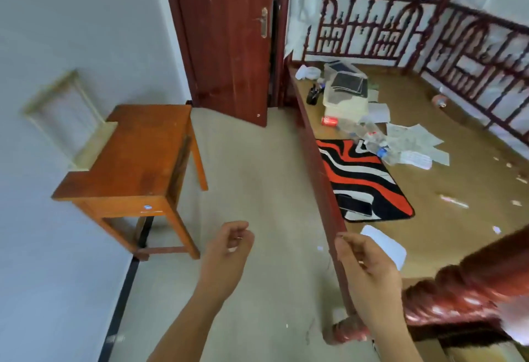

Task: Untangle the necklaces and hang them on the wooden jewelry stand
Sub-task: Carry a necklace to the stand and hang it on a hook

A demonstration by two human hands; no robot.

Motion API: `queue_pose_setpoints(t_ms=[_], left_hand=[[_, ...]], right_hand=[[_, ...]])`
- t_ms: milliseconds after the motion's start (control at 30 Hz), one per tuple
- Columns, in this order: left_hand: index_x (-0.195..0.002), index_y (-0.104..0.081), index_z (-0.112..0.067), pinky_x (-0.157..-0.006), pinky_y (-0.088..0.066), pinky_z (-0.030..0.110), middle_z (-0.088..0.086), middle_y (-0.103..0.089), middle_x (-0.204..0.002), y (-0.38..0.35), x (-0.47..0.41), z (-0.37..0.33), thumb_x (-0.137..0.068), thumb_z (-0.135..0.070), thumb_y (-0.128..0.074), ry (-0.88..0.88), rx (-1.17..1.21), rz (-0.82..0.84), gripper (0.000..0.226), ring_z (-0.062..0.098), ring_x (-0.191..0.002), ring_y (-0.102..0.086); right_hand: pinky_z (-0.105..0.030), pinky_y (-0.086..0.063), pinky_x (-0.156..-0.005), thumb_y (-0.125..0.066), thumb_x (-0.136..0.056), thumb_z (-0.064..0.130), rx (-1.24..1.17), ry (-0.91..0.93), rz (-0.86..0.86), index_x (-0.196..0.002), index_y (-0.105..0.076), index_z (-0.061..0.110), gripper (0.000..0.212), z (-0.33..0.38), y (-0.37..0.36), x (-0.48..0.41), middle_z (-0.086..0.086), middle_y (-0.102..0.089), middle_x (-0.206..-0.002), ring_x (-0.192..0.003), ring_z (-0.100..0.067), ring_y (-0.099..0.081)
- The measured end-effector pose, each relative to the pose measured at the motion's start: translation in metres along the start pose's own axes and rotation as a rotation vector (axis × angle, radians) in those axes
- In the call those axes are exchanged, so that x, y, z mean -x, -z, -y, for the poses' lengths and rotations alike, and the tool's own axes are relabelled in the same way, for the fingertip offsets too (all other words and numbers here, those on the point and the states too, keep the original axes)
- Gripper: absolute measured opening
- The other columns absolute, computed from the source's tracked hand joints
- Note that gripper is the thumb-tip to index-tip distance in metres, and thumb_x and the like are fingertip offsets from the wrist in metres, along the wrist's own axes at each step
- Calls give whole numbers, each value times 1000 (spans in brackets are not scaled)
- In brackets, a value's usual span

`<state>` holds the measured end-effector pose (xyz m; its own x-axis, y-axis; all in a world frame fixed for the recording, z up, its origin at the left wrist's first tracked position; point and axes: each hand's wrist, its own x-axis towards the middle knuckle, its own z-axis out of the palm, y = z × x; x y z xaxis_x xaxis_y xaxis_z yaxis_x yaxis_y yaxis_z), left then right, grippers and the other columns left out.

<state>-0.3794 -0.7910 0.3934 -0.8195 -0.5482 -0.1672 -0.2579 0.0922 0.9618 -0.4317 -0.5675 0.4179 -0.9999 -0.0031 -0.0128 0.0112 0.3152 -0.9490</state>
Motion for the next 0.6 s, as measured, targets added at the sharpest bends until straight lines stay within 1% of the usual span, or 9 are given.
queue_pose_setpoints(t_ms=[100,200,300,333,400,433,467,533,600], left_hand=[[-104,-65,-36,-83,-54,29,-10,-68,-102,12,-51,-4,-92,-28,-66,-10,6,-44,15,7,-94,-64],[-104,-65,-35,-80,-54,27,-9,-69,-99,21,-106,4,-91,-27,-67,41,-13,-89,16,11,-91,-65],[-105,-64,-34,-76,-50,20,-4,-70,-96,30,-173,6,-91,-26,-66,90,-33,-161,16,18,-88,-66],[-106,-64,-32,-73,-49,15,-4,-69,-98,34,-196,4,-91,-25,-66,100,-41,-202,17,17,-89,-66],[-109,-64,-28,-68,-46,6,-7,-67,-101,44,-237,-10,-93,-24,-65,116,-63,-287,17,7,-93,-63],[-109,-64,-27,-67,-46,6,-9,-66,-101,52,-254,-20,-93,-25,-65,118,-70,-326,16,6,-94,-62],[-108,-64,-28,-70,-46,8,-10,-65,-102,61,-271,-29,-94,-26,-64,113,-71,-363,15,6,-95,-61],[-106,-63,-29,-79,-48,19,-10,-64,-103,83,-302,-43,-94,-29,-63,123,-60,-444,13,9,-97,-62],[-108,-63,-29,-81,-50,21,-9,-66,-104,104,-324,-51,-93,-31,-64,139,-30,-530,15,9,-98,-63]], right_hand=[[-8,-47,-68,-69,-91,21,-40,14,61,-89,-71,35,14,9,-46,-43,17,-72,-84,-78,-3,-67],[-5,-45,-65,-69,-91,18,-46,5,161,-89,-71,32,14,5,-96,-93,19,-71,-81,-76,1,-64],[-10,-46,-67,-69,-91,17,-51,7,281,-88,-72,29,13,2,-155,-163,19,-70,-81,-75,1,-64],[-11,-47,-68,-69,-92,18,-54,6,331,-88,-72,31,14,2,-175,-188,19,-70,-82,-77,0,-64],[-9,-46,-66,-69,-92,19,-43,11,424,-88,-71,32,15,11,-212,-235,21,-70,-83,-78,-1,-64],[-8,-46,-65,-68,-92,19,-39,23,476,-88,-71,33,15,20,-230,-256,21,-70,-83,-78,-1,-63],[-8,-46,-64,-68,-93,20,-34,34,524,-88,-71,34,14,34,-249,-277,21,-70,-83,-78,-1,-63],[-10,-46,-65,-68,-93,23,-28,67,605,-89,-72,34,12,63,-283,-314,18,-70,-81,-76,0,-63],[-11,-47,-63,-67,-93,25,-31,106,685,-91,-72,31,8,95,-317,-343,15,-69,-79,-73,2,-62]])
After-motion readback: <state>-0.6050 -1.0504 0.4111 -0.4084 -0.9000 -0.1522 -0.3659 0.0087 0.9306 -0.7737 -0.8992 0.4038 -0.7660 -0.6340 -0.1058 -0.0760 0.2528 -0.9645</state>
